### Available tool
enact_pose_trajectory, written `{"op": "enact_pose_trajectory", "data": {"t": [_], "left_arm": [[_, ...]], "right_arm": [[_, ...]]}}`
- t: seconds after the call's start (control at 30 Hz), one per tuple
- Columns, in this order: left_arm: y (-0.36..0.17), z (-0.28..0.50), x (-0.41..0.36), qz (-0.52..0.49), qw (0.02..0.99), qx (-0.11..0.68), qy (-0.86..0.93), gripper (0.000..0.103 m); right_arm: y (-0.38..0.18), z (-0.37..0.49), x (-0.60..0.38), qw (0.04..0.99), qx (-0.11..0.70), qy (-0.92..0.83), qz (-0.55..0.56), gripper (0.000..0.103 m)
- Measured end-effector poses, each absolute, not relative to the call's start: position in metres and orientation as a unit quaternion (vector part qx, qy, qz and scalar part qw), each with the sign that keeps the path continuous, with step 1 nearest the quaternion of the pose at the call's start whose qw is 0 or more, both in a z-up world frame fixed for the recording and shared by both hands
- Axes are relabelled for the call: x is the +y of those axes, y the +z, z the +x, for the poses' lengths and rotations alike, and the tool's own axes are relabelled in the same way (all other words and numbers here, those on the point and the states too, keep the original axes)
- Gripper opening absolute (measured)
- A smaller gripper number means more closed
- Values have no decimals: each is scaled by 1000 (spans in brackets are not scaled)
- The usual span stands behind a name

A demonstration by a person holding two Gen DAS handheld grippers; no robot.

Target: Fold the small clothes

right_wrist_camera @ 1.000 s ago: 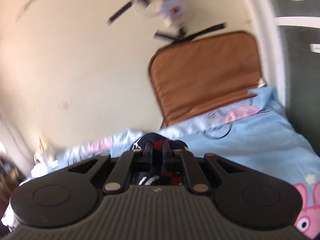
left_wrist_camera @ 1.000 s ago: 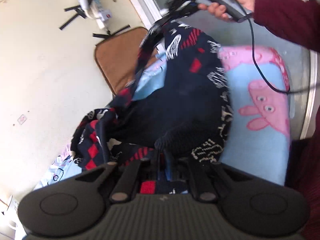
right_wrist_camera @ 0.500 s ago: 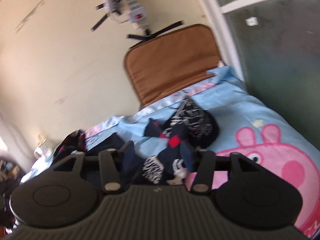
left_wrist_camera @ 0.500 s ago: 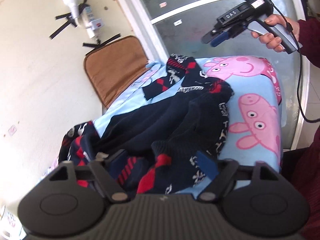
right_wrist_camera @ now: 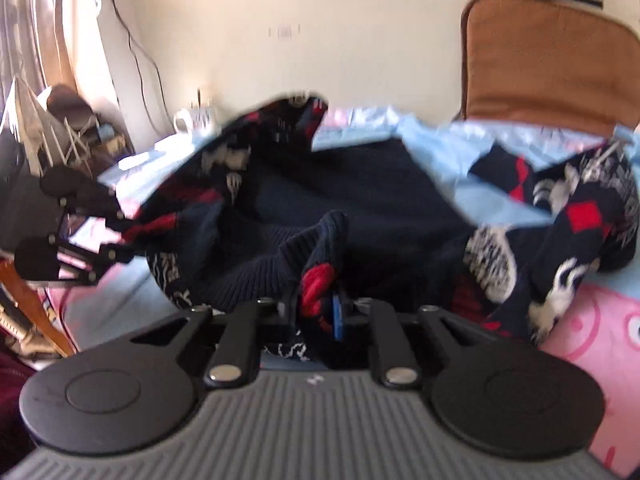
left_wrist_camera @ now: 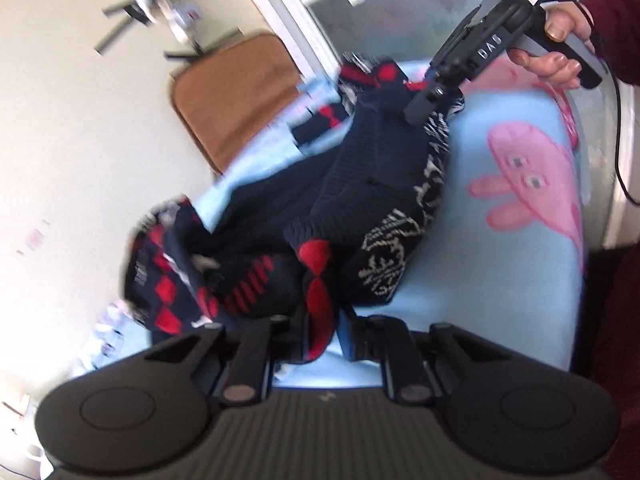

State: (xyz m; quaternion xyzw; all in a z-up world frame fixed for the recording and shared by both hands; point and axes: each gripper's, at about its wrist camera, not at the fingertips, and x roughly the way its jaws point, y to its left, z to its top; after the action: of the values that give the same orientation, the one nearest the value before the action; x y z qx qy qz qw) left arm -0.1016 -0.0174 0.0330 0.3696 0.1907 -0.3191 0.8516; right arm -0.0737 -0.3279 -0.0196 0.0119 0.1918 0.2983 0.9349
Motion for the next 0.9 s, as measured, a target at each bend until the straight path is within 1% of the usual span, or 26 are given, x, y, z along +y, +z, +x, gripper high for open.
{"op": "enact_pose_trajectory", "data": {"t": [0.07,0.13,0.27,0.43,0.57,0.63,0.73,0.83,0.9], "left_arm": [[58,-102,-16,360,877,145,-283,13],[94,-100,-14,338,906,97,-234,12],[178,-103,-11,298,946,-2,-129,12],[266,-130,-13,287,950,-120,-24,13],[317,-165,-13,276,940,-201,25,13],[331,-179,-14,270,936,-223,35,13],[332,-181,-18,275,934,-223,41,13],[311,-161,-13,285,940,-183,40,13],[291,-139,-10,291,945,-140,39,13]], "right_arm": [[18,-80,-330,949,121,289,20,15],[63,-88,-322,960,47,274,5,12],[141,-95,-296,968,-60,240,-32,12],[227,-123,-275,958,-198,201,-56,12],[277,-140,-274,941,-269,191,-73,12],[294,-143,-271,935,-291,186,-81,12],[307,-137,-265,935,-288,190,-78,12],[300,-117,-256,943,-260,191,-77,12],[278,-105,-245,954,-222,189,-73,12]]}}
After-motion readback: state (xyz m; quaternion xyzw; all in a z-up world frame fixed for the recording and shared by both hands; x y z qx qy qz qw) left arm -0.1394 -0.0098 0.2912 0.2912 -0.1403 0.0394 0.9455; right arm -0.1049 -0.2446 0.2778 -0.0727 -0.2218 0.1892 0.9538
